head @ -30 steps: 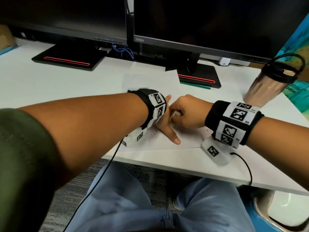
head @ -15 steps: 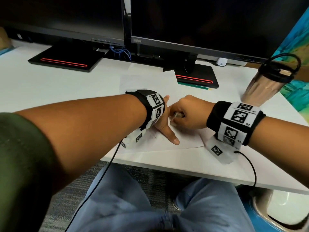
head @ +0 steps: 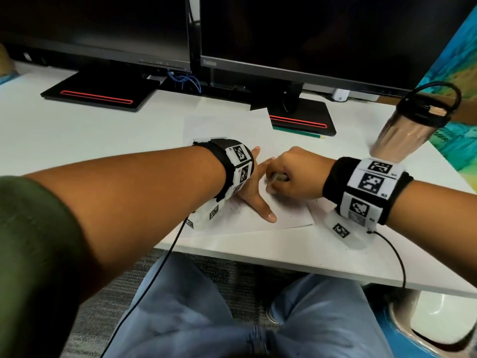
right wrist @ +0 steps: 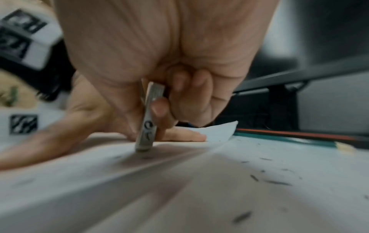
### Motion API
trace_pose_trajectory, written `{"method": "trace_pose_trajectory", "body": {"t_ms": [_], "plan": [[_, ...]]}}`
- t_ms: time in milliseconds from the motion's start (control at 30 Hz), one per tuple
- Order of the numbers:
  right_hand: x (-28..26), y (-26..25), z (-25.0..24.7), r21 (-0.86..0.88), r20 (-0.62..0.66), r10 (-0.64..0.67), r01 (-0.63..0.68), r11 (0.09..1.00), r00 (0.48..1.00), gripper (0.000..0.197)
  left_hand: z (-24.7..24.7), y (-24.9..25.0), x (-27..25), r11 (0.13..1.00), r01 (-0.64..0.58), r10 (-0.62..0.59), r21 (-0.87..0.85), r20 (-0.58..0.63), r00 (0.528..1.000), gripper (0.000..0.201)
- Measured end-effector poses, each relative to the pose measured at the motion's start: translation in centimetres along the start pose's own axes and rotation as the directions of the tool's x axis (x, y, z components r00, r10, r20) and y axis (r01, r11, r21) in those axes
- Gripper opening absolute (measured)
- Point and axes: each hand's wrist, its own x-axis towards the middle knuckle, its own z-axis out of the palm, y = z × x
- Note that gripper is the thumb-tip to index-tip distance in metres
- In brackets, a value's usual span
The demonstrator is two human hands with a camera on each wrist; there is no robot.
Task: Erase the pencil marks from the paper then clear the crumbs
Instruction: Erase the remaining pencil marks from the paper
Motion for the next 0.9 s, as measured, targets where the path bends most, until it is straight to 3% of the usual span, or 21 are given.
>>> {"method": "trace_pose_trajectory", "body": {"t_ms": [100,200,333,400,500,667,800,900], "plan": [[-0.4,-0.6,0.1,0.043,0.068,-0.062,0.059,0.997,0.996,0.016,0.0,0.0,-0.1,1.0,-0.001,0.001,0.001,0.01,1.0,0.134],[-0.2,0.5,-0.6,0.069,0.01,0.067,-0.067,0.995,0.998,0.01,0.1,0.0,0.1,1.0,0.0,0.0,0.006,-0.017,1.0,0.138],[-0.3,-0.3,0.1,0.019,0.053,-0.04,0.039,0.999,0.998,0.01,0.1,-0.1,0.2,1.0,-0.005,0.005,0.007,-0.003,1.0,0.136],[-0.3,0.1,-0.4,0.067,0.072,-0.002,-0.003,0.998,0.997,0.012,0.2,-0.1,0.3,1.0,-0.003,0.003,0.014,-0.006,1.0,0.138],[-0.2,1.0,-0.7,0.041,-0.001,0.082,-0.082,0.996,0.997,0.008,0.2,0.0,0.4,1.0,0.002,-0.001,0.01,-0.023,1.0,0.141],[-1.0,0.2,-0.1,0.059,0.084,0.002,-0.007,0.998,0.997,0.009,0.1,-0.2,0.2,1.0,-0.005,0.006,0.004,-0.006,1.0,0.141],[-1.3,1.9,-1.6,0.003,-0.091,0.048,-0.048,0.999,0.995,0.014,-0.2,-0.1,0.1,1.0,-0.004,0.004,0.01,0.013,1.0,0.143],[-1.1,2.0,-1.9,0.016,-0.122,0.026,-0.024,1.0,0.992,0.014,-0.5,0.3,-0.1,0.998,-0.057,0.057,-0.031,-0.01,0.998,0.146]]}}
